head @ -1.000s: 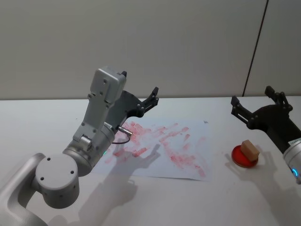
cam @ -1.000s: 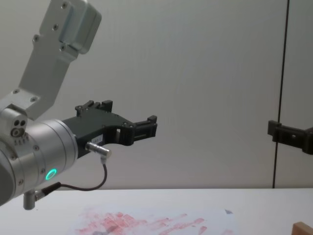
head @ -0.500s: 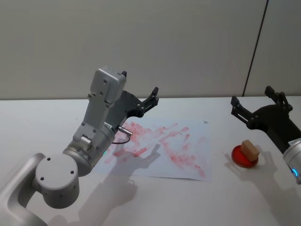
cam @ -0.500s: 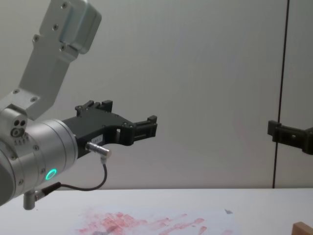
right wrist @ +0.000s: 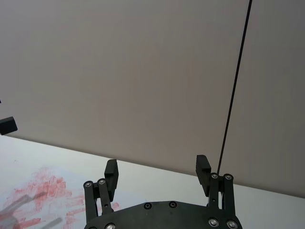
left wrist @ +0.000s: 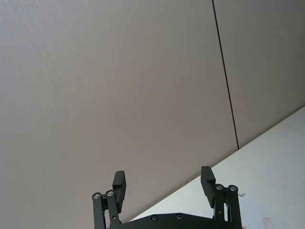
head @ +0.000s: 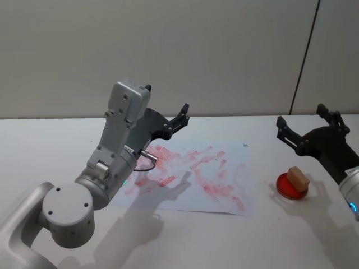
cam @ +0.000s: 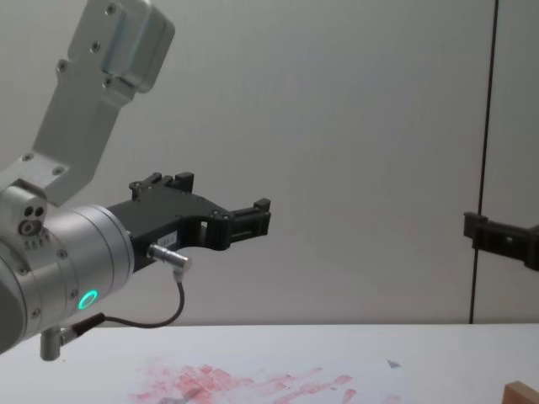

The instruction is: Use the one hand to pick up the stamp and affix it onto the A4 paper.

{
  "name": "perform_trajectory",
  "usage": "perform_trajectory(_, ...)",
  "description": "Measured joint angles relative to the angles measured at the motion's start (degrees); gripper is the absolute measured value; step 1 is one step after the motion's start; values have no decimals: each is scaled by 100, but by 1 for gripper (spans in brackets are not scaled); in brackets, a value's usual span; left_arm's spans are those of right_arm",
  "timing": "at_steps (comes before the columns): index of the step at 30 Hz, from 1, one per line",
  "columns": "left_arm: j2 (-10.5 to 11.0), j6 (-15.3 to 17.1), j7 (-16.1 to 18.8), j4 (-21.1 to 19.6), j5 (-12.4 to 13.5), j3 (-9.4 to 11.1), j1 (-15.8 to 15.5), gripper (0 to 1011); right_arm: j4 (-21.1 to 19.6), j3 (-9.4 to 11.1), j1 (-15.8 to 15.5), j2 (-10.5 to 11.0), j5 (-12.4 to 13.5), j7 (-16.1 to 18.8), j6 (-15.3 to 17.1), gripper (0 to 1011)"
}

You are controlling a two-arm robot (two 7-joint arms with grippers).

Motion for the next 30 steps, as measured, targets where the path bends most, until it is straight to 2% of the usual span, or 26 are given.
perform_trajectory(7, 0, 0, 0, 0, 0, 0, 0, 1002, -127, 50, -200, 164, 1, 20, 95, 1001)
perform_trajectory(18, 0, 0, 0, 0, 0, 0, 0, 1001, -340, 166, -716, 567, -79, -40, 441, 1001)
perform_trajectory(24, 0, 0, 0, 0, 0, 0, 0, 1001, -306, 193, -817, 651, -192, -108, 616, 1001)
perform_trajectory(30, 0, 0, 0, 0, 0, 0, 0, 1001, -134, 198, -787, 644, -324, -135, 806, 1001)
